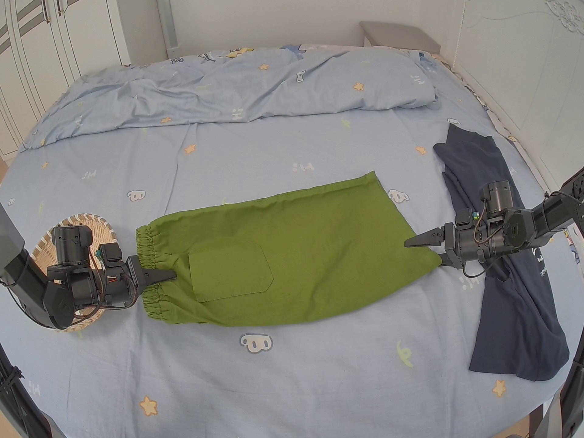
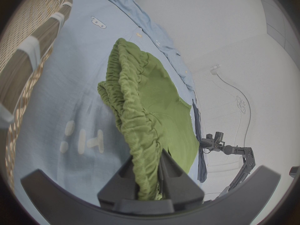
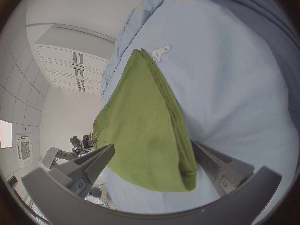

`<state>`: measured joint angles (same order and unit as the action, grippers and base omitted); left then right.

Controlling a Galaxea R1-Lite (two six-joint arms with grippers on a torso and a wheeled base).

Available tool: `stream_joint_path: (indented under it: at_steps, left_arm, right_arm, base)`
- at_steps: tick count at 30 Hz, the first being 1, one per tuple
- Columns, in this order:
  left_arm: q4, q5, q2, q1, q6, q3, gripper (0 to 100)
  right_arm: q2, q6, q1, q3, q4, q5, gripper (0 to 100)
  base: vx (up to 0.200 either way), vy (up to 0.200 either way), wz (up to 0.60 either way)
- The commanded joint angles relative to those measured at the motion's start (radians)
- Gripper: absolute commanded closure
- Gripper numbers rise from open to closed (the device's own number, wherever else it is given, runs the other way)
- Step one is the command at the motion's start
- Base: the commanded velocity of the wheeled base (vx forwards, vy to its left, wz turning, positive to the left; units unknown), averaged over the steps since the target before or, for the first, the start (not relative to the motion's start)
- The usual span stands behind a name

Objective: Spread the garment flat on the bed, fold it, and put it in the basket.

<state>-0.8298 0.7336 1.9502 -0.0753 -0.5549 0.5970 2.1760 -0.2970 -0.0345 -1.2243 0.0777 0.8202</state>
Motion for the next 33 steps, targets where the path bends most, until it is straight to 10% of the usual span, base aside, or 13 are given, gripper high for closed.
stream_joint_path:
  at_steps: [1,6,7,25,33]
  left_arm:
    - [0.0,0.0,-0.001,-0.008,0.0,0.001,100]
    - [-0.002,0.0,-0.002,-0.009,0.0,0.001,100]
    - [0.0,0.0,-0.002,-0.009,0.0,0.001,100]
    - [0.008,0.007,-0.002,-0.008,-0.003,0.004,100]
    - [0.391,0.066,-0.168,-0.017,0.02,0.087,100]
  right_arm:
    - [0.044,-0.001,-0.007,-0.006,-0.006,-0.001,0]
    - [0.05,-0.013,0.007,-0.029,-0.027,0.074,0]
    - [0.05,-0.016,0.01,-0.035,-0.036,0.093,100]
    - [0.053,-0.005,0.038,-0.05,-0.075,0.116,100]
    - [-0.252,0.009,0.025,0.155,-0.11,0.109,100]
  base:
    - [0.0,0.0,0.0]
    - [0.0,0.0,0.0]
    - [0.0,0.0,0.0]
    - [0.0,0.0,0.0]
    - [0.0,0.0,0.0]
